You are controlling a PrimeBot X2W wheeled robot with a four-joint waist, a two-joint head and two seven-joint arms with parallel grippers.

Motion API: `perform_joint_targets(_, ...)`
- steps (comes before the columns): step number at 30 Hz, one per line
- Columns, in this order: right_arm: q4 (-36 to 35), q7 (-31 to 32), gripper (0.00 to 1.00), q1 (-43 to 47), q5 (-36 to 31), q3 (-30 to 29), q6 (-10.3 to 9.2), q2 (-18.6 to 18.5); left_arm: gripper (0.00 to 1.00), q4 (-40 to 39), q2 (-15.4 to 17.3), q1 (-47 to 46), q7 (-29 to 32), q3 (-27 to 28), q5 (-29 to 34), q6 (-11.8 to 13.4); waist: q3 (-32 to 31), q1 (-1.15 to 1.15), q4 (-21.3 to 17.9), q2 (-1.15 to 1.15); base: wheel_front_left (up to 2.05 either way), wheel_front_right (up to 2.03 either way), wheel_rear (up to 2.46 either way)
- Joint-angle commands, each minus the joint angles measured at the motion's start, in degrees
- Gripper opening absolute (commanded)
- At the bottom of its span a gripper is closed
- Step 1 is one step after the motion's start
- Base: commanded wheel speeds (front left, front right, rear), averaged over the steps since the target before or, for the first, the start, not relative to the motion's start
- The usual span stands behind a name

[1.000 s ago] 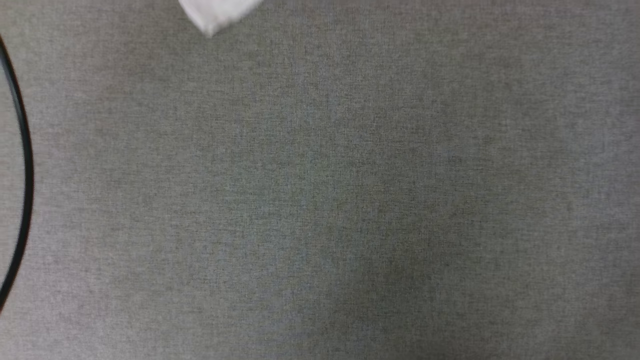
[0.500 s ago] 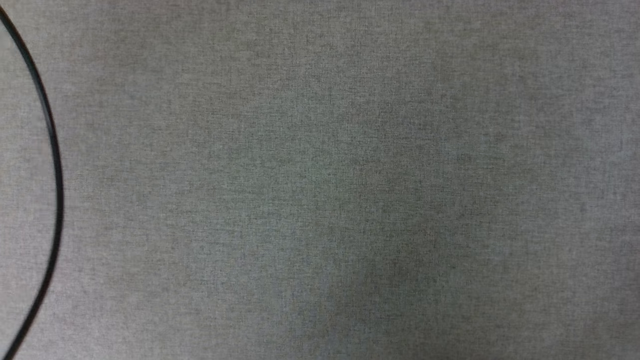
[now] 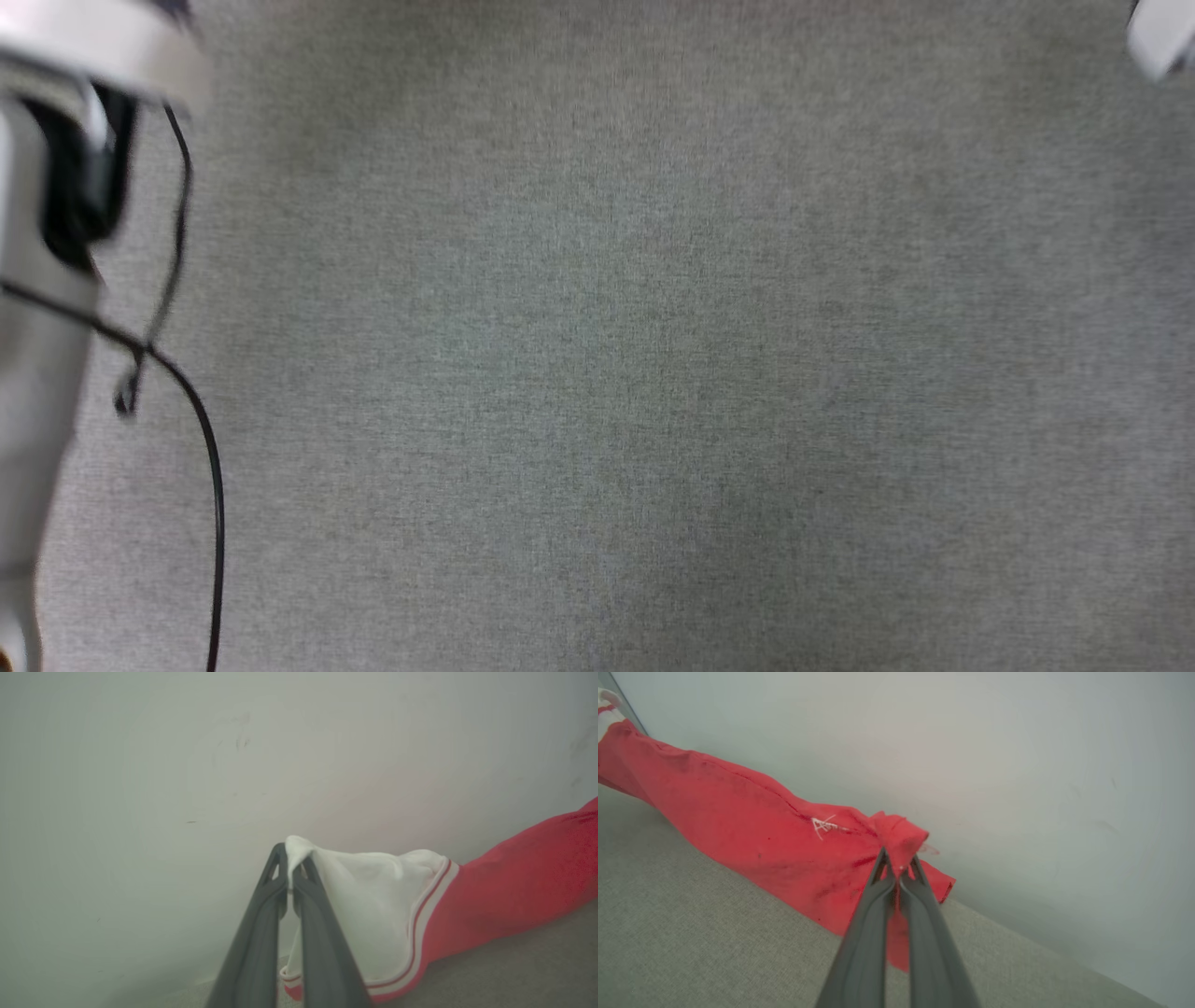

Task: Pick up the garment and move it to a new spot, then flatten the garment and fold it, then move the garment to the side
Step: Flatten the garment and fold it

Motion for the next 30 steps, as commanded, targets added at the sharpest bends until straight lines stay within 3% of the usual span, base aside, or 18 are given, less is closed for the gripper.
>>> perform_joint_targets(1,-1.40,-0.48,0.00,3.52,0.53,0.54,-0.08,-0.53,0.00,-2.14,0.39,4.43,-0.37,-0.05,-0.15,1.27,-2.75,0.00,-0.23,0.00,0.00,0.00,0.00)
perform_joint_targets(8,-6.90,0.34,0.00,18.68,2.19,0.89,-0.08,-3.25,0.00,-14.70,1.23,26.48,0.45,-0.44,-2.32,8.09,-9.44,0.00,-0.13,0.00,0.00,0.00,0.00)
perform_joint_targets(13,-9.13,1.07,0.00,28.60,3.09,-0.03,-0.08,-4.47,0.00,-19.25,1.64,39.40,2.42,-1.79,-4.66,10.62,-14.66,0.00,0.23,0.00,0.00,0.00,0.00)
perform_joint_targets(18,-10.36,1.96,0.00,37.71,3.54,-0.97,-0.08,-4.82,0.00,-20.80,1.03,49.51,3.30,-2.91,-7.54,12.26,-19.49,0.00,0.22,0.00,0.00,0.00,0.00)
perform_joint_targets(30,-12.98,2.75,0.00,53.96,4.09,-2.15,-0.08,-4.93,0.00,-23.11,1.35,67.54,5.93,-4.58,-15.86,12.15,-27.86,0.00,-0.34,0.00,0.00,0.00,0.00)
